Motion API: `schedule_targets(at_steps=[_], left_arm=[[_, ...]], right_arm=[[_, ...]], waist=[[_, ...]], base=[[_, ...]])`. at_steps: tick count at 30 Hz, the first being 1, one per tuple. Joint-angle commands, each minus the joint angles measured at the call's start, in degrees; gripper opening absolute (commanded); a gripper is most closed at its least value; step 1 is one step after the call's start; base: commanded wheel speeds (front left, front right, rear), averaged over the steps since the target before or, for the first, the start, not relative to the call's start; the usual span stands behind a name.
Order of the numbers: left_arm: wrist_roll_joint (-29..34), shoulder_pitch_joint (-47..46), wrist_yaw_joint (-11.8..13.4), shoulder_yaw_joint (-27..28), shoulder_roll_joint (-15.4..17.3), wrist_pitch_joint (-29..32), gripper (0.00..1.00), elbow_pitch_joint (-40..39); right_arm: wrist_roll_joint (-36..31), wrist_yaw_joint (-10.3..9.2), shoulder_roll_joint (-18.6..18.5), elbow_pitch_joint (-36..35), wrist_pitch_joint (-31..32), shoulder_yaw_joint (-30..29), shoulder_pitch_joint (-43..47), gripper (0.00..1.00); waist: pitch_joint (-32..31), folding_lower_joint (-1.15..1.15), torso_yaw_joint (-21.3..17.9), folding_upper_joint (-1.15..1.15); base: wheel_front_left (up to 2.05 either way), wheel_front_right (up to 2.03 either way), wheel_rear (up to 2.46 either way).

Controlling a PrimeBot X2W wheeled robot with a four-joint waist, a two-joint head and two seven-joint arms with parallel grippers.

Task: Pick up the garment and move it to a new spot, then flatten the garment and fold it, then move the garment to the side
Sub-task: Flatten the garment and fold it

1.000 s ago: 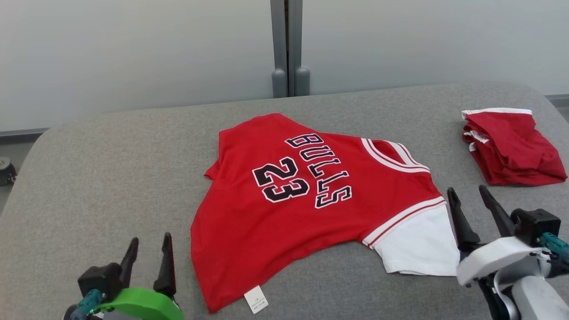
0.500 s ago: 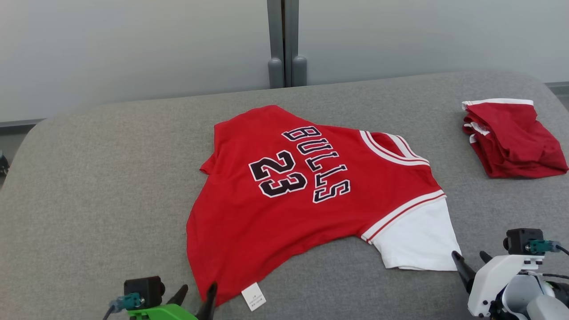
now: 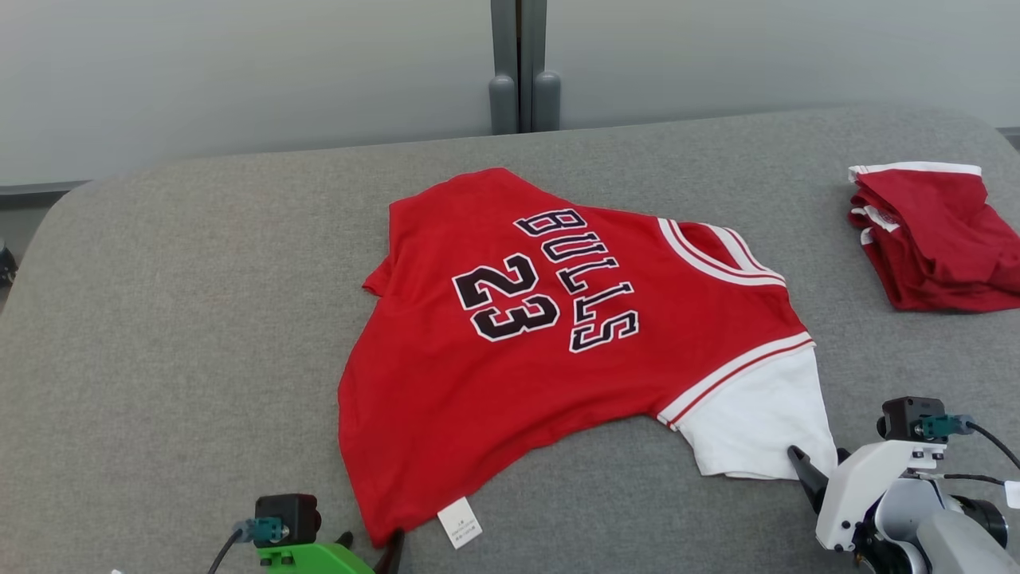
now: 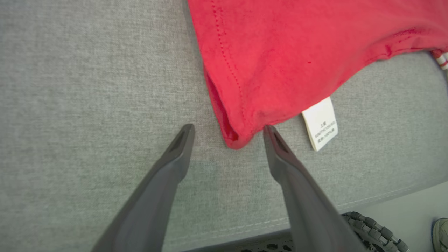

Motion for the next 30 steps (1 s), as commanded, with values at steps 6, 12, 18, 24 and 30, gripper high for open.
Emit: schedule_targets(at_steps=[6, 12, 18, 24, 30], left_arm=[[-1.44, -2.80, -1.16, -1.33, -0.39, -1.26, 1.00, 5.12], [-2.26, -4.43, -1.86, -2.38, -0.64, -3.17, 0.24, 8.20], [-3.08, -5.45, -2.46, -2.32, 0.22, -6.66, 0.00, 7.97], [-2.75, -6.01, -2.66, -1.88, 1.86, -10.68, 0.00, 4.64], [-2.22, -10.12, -2.77, -0.32, 5.08, -13.33, 0.00, -2.47]], right_arm=[[2.34, -0.01, 1.04, 3.36, 1.47, 3.43, -0.38, 0.81], [4.49, 0.01, 1.59, 4.49, 1.94, 6.38, -0.32, 0.12], [6.98, 0.00, 0.16, 1.52, -4.06, 7.01, -1.10, 0.00], [12.93, -0.02, -0.94, -6.73, -10.13, 6.65, -1.18, 0.00], [19.25, -0.03, -2.05, -18.85, -14.35, 5.74, -4.41, 0.00]], waist=[[0.13, 0.00, 0.06, 0.00], [0.17, 0.00, 0.25, 0.00], [-0.06, 0.00, 0.68, 0.00], [0.29, 0.00, 0.89, 0.00], [4.23, 0.00, 0.47, 0.00]], base=[[0.00, 0.00, 0.00], [0.00, 0.00, 0.00], [0.00, 0.00, 0.00], [0.00, 0.00, 0.00], [0.00, 0.00, 0.00]])
